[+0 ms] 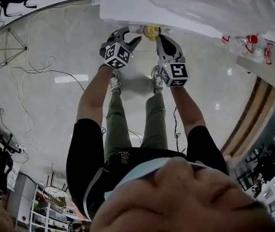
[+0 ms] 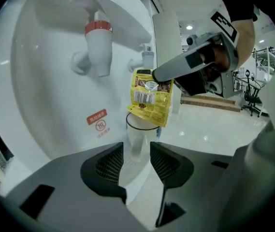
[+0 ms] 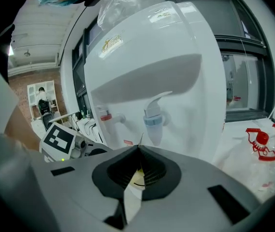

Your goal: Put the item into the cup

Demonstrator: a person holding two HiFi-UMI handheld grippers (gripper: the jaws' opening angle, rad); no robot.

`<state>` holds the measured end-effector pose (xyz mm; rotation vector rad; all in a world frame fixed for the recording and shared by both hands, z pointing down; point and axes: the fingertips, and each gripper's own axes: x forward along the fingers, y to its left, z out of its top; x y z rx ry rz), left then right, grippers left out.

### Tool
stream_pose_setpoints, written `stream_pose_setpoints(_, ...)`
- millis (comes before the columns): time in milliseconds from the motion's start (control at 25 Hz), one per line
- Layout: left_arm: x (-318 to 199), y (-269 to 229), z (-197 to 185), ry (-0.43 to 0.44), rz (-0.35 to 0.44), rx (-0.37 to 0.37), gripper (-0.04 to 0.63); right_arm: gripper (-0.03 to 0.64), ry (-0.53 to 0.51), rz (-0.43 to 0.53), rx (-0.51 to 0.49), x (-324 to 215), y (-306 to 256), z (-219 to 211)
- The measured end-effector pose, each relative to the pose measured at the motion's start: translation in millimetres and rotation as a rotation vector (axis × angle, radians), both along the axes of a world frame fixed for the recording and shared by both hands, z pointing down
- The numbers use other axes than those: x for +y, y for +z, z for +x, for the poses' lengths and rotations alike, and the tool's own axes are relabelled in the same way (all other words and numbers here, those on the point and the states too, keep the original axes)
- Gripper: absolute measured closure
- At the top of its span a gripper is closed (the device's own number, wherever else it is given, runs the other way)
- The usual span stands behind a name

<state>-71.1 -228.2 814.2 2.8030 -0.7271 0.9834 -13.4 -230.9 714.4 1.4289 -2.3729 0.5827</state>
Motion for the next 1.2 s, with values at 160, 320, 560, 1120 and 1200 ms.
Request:
stream_pose_setpoints(160, -3, 7, 2, 0.031, 0.001, -0.01, 0.428, 0.575, 0.005, 0.021, 0.005, -4, -1, 0)
stream_pose_setpoints(320, -2, 8, 6, 0.046, 0.001, -0.016, 0.428, 0.575, 0.006, 0.033, 0.022, -5, -2, 2)
stream_pose_setpoints(560, -3, 13, 5, 0.056, -0.002, -0.018, 0.43, 0.575, -0.015, 0.058, 0.032, -8, -7, -7)
stream_pose_setpoints(1120, -8, 18, 8, 0.038, 0.01, -0.008, 0.506, 0.575, -0.052, 0.007, 0.107, -9, 29, -3)
stream_pose_setpoints(1200, -9, 18, 8, 0.035, 0.013, -0.001, 0.506, 0.574, -0.057, 0.0, 0.118, -11, 34, -2)
